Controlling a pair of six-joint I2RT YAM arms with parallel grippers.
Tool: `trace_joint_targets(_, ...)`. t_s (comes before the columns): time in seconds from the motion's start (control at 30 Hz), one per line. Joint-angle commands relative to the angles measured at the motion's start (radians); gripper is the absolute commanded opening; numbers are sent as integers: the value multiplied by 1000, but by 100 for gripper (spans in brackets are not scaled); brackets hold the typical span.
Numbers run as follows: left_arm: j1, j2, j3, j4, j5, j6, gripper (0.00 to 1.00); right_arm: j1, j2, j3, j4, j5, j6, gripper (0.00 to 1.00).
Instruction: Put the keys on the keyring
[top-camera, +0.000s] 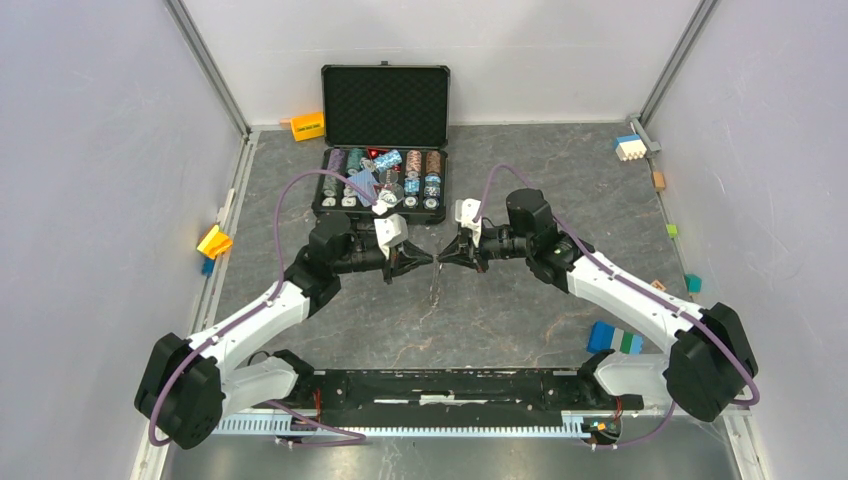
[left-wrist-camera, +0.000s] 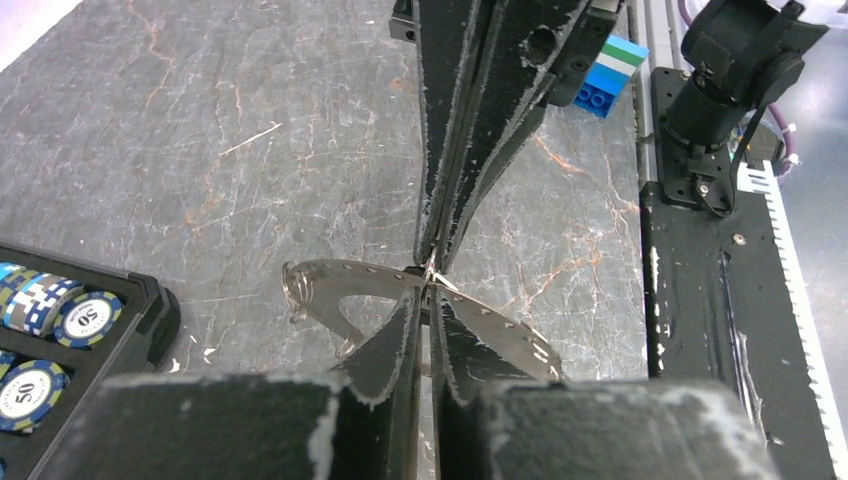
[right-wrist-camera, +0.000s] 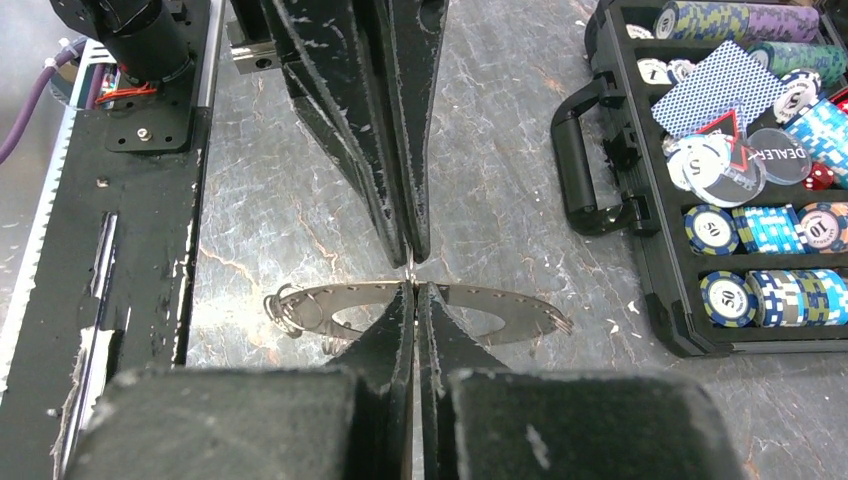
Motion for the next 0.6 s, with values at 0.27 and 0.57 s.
trace_joint_targets(0.27, -2, -19, 190, -444, 148, 480, 58, 44, 2, 141, -216, 130, -179, 0)
trace_joint_targets(0.57, -4, 76, 289, -511, 162, 586, 56, 81, -5, 175, -257, 188, -220, 0)
